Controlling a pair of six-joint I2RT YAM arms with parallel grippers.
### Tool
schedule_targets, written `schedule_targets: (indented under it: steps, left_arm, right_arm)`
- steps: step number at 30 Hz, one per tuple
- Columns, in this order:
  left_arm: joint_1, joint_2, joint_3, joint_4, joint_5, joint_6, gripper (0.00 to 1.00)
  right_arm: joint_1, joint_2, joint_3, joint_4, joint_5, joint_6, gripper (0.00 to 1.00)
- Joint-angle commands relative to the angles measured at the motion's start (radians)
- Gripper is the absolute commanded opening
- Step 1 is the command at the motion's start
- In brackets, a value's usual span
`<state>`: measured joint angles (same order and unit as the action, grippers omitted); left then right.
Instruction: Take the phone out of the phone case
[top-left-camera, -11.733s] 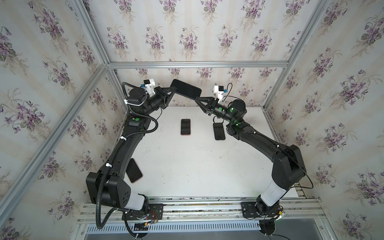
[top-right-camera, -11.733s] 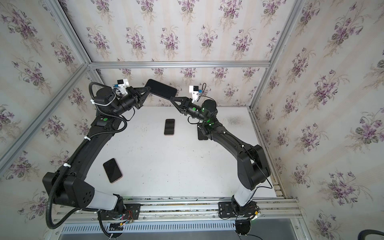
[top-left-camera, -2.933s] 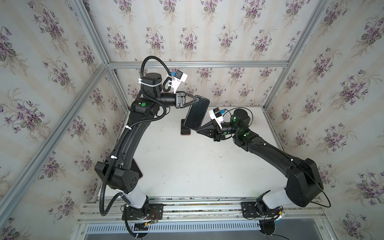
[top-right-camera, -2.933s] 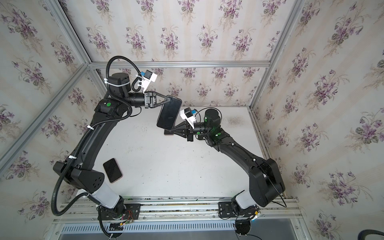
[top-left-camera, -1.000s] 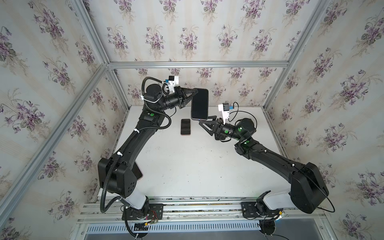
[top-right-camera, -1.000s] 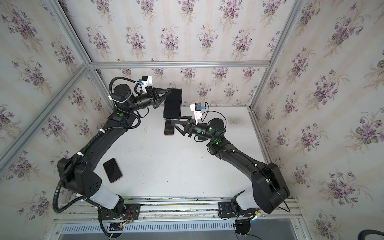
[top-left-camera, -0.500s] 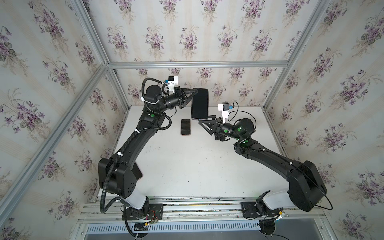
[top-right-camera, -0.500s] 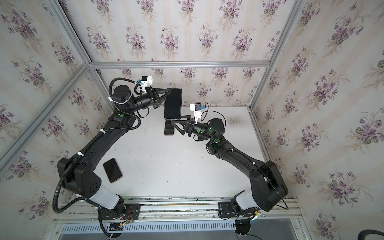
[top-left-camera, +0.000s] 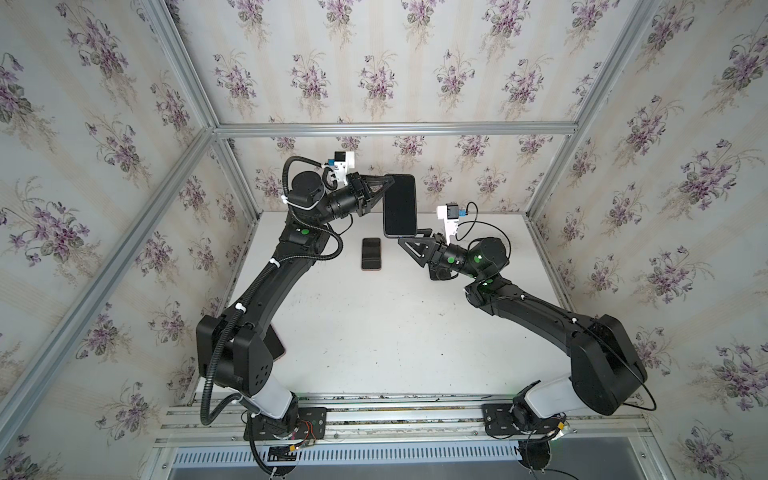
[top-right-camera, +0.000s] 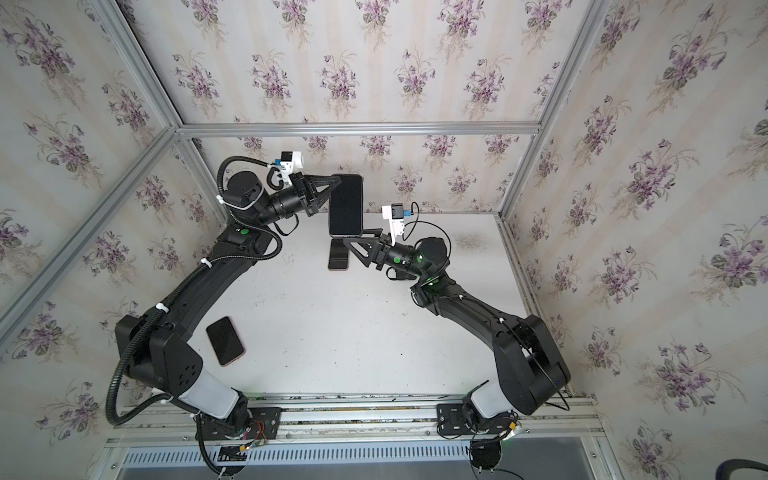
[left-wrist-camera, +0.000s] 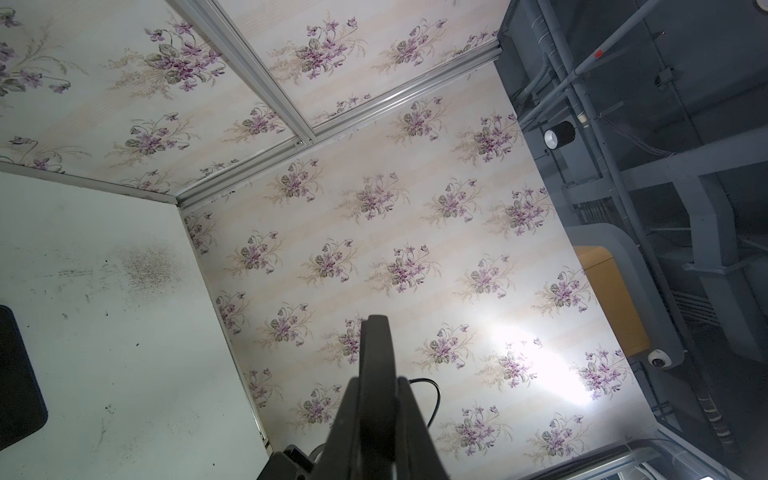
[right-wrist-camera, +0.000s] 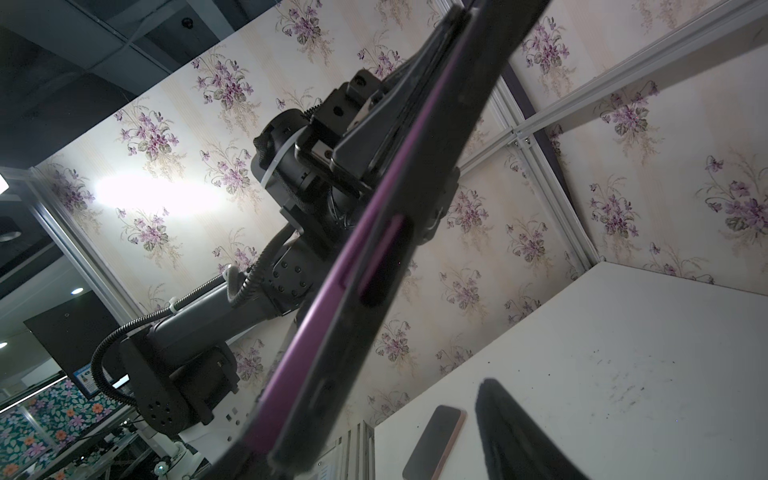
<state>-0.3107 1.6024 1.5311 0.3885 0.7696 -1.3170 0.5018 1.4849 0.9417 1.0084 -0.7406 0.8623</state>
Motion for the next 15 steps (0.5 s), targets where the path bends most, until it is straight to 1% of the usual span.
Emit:
schedule_targets:
  steps: [1,9,15]
  left_arm:
    - [-0.002,-0.013,-0.010,0.063,0.071,-0.011,0.00]
    - [-0.007,-0.018,-0.017,0.100,0.086,-0.021,0.00]
    - [-0.014,-0.016,-0.020,0.108,0.091,-0.025,0.00]
  right_arm:
    - [-0.011,0.002,0.020,0.085,0.074,0.046,0.68]
    - [-0.029,0.021,0.017,0.115,0.077,0.092,0.68]
    - [-0.034,0.025,0.021,0.118,0.081,0.099,0.68]
